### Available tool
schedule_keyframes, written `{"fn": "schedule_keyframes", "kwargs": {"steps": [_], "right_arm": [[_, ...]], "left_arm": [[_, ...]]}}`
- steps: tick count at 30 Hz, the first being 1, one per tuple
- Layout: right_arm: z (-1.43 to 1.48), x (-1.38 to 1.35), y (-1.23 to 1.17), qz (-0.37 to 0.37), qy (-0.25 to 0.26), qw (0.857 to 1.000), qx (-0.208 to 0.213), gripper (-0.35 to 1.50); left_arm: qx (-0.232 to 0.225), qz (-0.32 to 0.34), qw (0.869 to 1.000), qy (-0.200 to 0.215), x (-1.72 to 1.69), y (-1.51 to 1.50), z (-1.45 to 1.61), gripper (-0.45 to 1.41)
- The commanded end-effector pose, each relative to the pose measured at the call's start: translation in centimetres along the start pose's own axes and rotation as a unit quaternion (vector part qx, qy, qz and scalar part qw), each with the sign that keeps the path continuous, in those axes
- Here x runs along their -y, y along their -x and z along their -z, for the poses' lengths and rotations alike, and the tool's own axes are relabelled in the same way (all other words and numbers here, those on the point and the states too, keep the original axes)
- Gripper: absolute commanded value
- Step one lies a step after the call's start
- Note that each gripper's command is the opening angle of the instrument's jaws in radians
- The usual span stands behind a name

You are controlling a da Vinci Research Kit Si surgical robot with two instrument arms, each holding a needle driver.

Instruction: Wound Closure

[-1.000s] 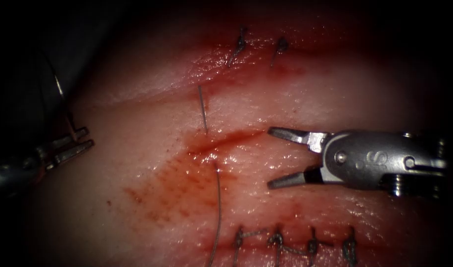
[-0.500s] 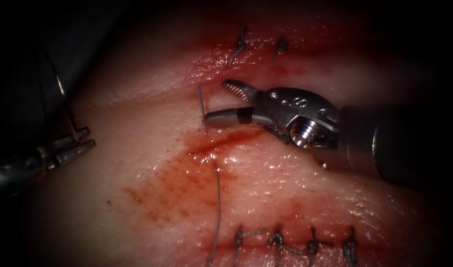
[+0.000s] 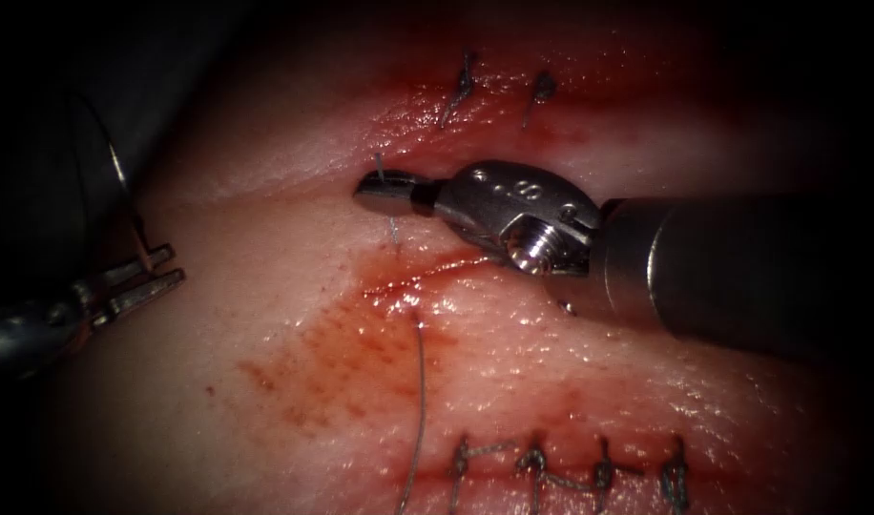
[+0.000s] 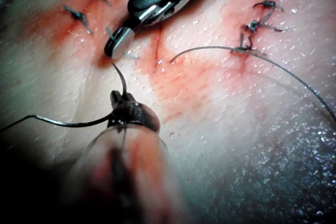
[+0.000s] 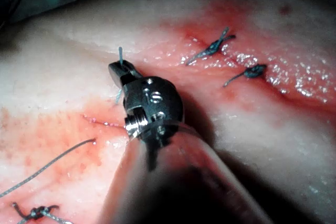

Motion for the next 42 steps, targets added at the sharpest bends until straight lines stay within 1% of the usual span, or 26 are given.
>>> {"fn": "schedule_keyframes", "kwargs": {"steps": [1, 3, 5, 6, 10, 12, 13, 18, 21, 22, 30, 31, 33, 34, 36, 37, 38, 39, 40, 42], "right_arm": [[0.03, 0.07, -0.08, 0.001, -0.006, 1.0, -0.015, -0.35], [0.11, 0.12, -0.17, 0.007, -0.011, 0.999, -0.03, -0.35], [0.19, 0.2, -0.23, 0.016, -0.015, 0.999, -0.039, -0.35], [0.19, 0.23, -0.21, 0.019, -0.016, 0.999, -0.04, -0.35], [0.19, 0.25, -0.17, 0.022, -0.018, 0.999, -0.04, -0.35], [0.23, 0.25, -0.22, 0.025, -0.02, 0.998, -0.046, -0.35], [0.24, 0.26, -0.23, 0.027, -0.02, 0.998, -0.047, -0.35], [0.25, 0.26, -0.23, 0.03, -0.021, 0.998, -0.047, -0.35], [0.26, 0.26, -0.22, 0.03, -0.021, 0.998, -0.047, -0.35], [0.27, 0.25, -0.23, 0.033, -0.022, 0.998, -0.047, -0.35], [0.31, 0.27, -0.27, 0.039, -0.023, 0.997, -0.055, -0.35], [0.31, 0.27, -0.27, 0.039, -0.023, 0.997, -0.055, -0.35], [0.31, 0.26, -0.26, 0.04, -0.023, 0.997, -0.055, -0.35], [0.3, 0.26, -0.24, 0.047, -0.023, 0.997, -0.056, -0.35], [0.3, 0.25, -0.24, 0.05, -0.021, 0.997, -0.056, -0.35], [0.3, 0.25, -0.24, 0.055, -0.023, 0.996, -0.06, -0.35], [0.3, 0.25, -0.24, 0.058, -0.023, 0.996, -0.061, -0.35], [0.31, 0.25, -0.25, 0.063, -0.023, 0.996, -0.065, 0.19], [0.32, 0.25, -0.26, 0.072, -0.023, 0.995, -0.067, 0.44], [0.35, 0.25, -0.27, 0.077, -0.024, 0.994, -0.07, 0.71]], "left_arm": [[0.0, -0.006, 1.0, 0.0, -0.01, 0.02, -0.12, -0.45], [0.002, -0.008, 1.0, -0.001, 0.04, 0.02, -0.18, -0.45], [0.005, -0.008, 1.0, -0.001, 0.18, 0.01, -0.33, -0.45], [0.007, -0.008, 1.0, -0.004, 0.28, -0.03, -0.44, -0.45], [0.008, -0.013, 1.0, -0.007, 0.45, -0.15, -0.75, -0.45], [0.002, -0.016, 1.0, -0.005, 0.53, -0.26, -1.05, -0.45], [0.002, -0.017, 1.0, -0.006, 0.55, -0.29, -1.14, -0.45], [0.003, -0.02, 1.0, -0.015, 0.59, -0.35, -1.47, -0.45], [-0.003, -0.021, 1.0, -0.016, 0.59, -0.38, -1.64, -0.45], [-0.007, -0.019, 1.0, -0.015, 0.59, -0.41, -1.73, -0.45], [-0.006, -0.026, 1.0, -0.005, 0.52, -0.62, -2.04, -0.45], [-0.005, -0.029, 1.0, -0.005, 0.51, -0.64, -2.08, -0.16], [-0.005, -0.029, 1.0, -0.006, 0.51, -0.65, -2.1, 0.19], [-0.003, -0.029, 1.0, -0.008, 0.51, -0.64, -2.09, 0.51], [-0.001, -0.029, 1.0, -0.009, 0.51, -0.63, -2.08, 0.66], [-0.001, -0.033, 0.999, -0.008, 0.5, -0.62, -2.04, 0.86], [-0.001, -0.033, 0.999, -0.007, 0.49, -0.62, -2.01, 0.93], [-0.001, -0.033, 0.999, -0.004, 0.49, -0.62, -1.93, 1.08], [-0.002, -0.033, 0.999, -0.002, 0.5, -0.63, -1.88, 1.11], [-0.002, -0.032, 0.999, 0.003, 0.51, -0.63, -1.76, 1.18]]}}
